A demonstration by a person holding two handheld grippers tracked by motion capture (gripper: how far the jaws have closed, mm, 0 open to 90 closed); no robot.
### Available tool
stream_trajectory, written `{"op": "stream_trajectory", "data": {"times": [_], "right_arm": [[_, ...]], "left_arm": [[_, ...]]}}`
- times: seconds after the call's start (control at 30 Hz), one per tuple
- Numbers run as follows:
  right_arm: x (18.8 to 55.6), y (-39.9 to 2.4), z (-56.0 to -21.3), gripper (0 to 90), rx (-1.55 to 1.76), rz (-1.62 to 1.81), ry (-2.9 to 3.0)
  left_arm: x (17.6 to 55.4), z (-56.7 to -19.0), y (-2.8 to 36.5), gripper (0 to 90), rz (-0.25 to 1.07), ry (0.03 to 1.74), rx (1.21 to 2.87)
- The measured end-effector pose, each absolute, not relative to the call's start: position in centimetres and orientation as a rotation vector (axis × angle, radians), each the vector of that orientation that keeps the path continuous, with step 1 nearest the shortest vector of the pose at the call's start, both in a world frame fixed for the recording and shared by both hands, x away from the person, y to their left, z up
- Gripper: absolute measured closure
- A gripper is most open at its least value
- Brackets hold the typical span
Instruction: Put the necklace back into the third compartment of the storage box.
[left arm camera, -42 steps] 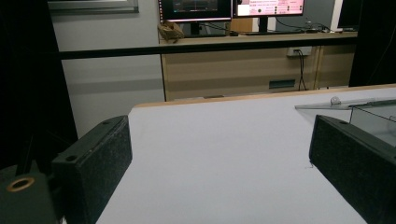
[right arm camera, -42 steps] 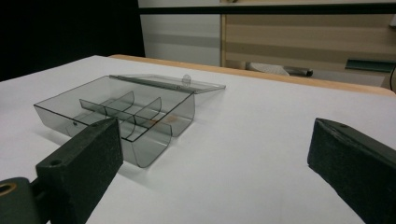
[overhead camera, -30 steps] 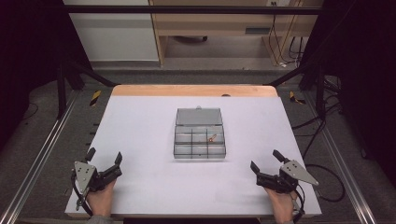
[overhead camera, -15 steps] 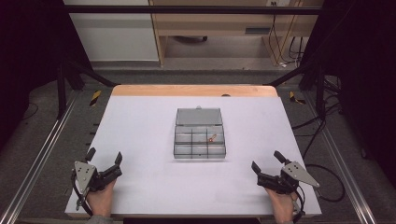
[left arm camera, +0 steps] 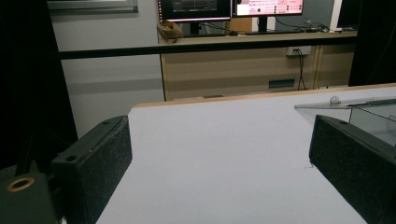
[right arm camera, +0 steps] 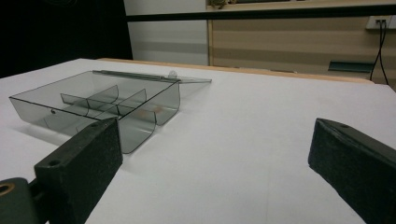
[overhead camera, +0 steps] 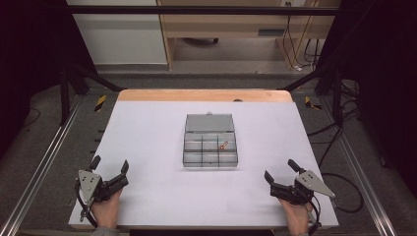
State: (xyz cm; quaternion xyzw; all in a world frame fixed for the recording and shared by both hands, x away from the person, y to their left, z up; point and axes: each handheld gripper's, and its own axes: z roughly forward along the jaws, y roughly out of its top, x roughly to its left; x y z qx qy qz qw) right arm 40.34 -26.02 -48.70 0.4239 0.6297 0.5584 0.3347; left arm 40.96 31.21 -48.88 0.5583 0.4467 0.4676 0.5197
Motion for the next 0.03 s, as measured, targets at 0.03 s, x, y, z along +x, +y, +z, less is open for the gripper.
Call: {"op": "stream_trajectory", "data": {"times": [0.03], "right_arm": [[40.35, -26.0, -48.71, 3.5, 1.107, 1.458, 1.643]], "left_arm": [[40.96, -48.88, 31.21, 5.7, 1.121, 1.071, 1.339]]}}
